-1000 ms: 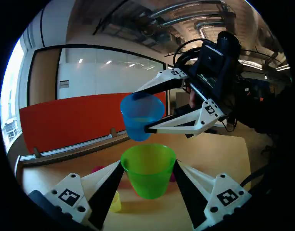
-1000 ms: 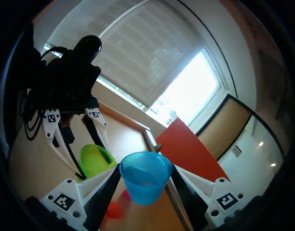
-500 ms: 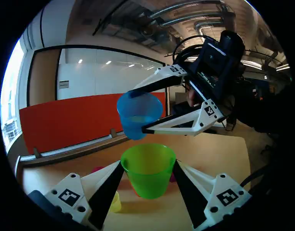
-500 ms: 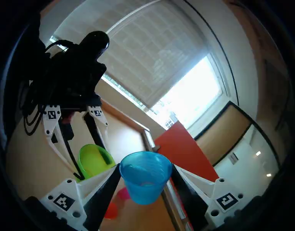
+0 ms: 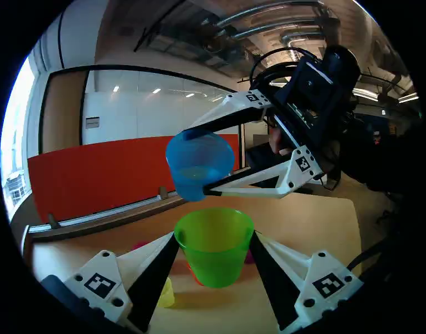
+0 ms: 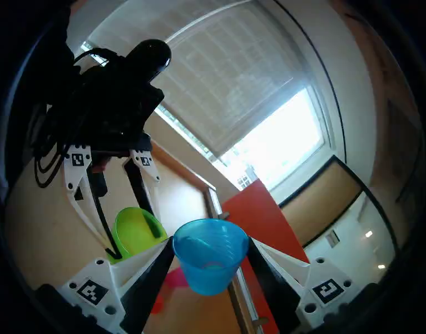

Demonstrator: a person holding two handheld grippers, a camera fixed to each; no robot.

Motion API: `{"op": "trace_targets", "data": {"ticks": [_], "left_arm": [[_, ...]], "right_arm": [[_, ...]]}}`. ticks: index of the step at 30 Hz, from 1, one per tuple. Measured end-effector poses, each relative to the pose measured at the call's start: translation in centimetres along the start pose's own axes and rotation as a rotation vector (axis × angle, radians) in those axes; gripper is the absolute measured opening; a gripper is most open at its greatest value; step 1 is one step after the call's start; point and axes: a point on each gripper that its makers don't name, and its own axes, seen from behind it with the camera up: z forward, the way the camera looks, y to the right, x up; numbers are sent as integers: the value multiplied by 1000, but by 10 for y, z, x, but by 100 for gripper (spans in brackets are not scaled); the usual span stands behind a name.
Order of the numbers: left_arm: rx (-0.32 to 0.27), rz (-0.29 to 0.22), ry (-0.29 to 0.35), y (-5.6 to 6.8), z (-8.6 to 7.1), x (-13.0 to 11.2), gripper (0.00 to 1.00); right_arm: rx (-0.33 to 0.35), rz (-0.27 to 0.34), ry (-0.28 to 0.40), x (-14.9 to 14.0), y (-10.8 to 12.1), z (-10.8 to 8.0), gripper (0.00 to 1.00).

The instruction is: Pour water

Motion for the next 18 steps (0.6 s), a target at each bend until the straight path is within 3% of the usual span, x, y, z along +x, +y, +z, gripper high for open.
{"op": "trace_targets", "data": {"ticks": [18], "left_arm": [[0,4,2,0,0,1,87]], "right_arm": [[-2,-101,-5,8,1,-1,93]]}}
